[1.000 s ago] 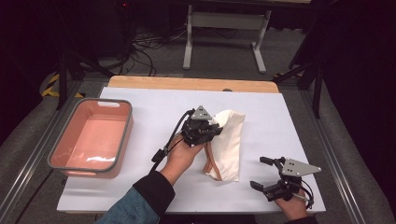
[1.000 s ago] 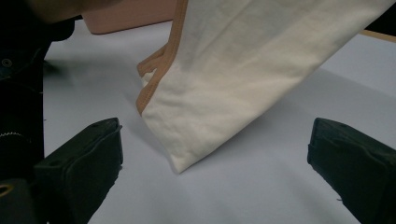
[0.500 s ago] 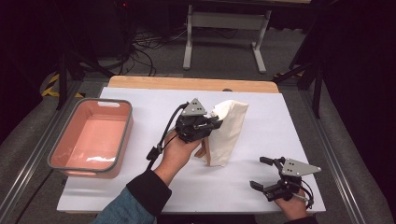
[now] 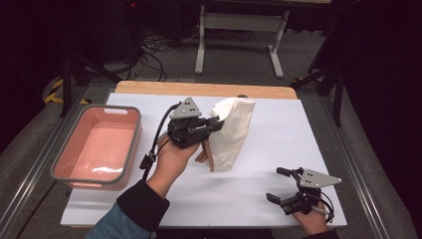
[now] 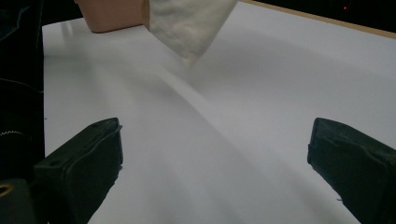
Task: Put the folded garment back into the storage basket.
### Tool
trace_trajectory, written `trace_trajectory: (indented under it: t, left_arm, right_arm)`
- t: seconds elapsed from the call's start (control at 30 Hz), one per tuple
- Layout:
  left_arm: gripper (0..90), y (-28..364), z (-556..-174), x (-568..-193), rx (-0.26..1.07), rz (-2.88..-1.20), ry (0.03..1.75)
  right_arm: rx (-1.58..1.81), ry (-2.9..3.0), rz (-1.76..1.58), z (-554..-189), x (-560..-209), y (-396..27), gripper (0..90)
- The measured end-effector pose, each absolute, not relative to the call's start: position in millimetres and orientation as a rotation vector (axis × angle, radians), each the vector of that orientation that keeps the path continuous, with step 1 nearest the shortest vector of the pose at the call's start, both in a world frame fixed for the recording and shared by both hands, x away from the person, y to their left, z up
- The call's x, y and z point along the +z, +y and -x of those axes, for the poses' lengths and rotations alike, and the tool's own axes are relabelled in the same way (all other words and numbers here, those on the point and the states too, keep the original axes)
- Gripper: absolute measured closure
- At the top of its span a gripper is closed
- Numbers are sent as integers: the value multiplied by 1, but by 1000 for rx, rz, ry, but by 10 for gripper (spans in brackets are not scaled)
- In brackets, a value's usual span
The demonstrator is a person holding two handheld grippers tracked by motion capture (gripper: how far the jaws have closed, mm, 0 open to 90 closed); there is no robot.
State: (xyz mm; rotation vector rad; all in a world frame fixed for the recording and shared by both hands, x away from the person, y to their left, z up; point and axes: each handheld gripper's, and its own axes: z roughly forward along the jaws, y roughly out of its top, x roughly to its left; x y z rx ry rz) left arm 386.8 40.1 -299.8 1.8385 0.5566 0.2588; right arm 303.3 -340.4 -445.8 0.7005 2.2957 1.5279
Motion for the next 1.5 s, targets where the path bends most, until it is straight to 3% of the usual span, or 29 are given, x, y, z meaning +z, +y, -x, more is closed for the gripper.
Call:
trace_trajectory:
  t: [1.5]
  left_arm:
    - [812,176,-351,-263,450,-1740,735]
  right_arm:
    - [1525,2299,-717,-304,-447,-340,39]
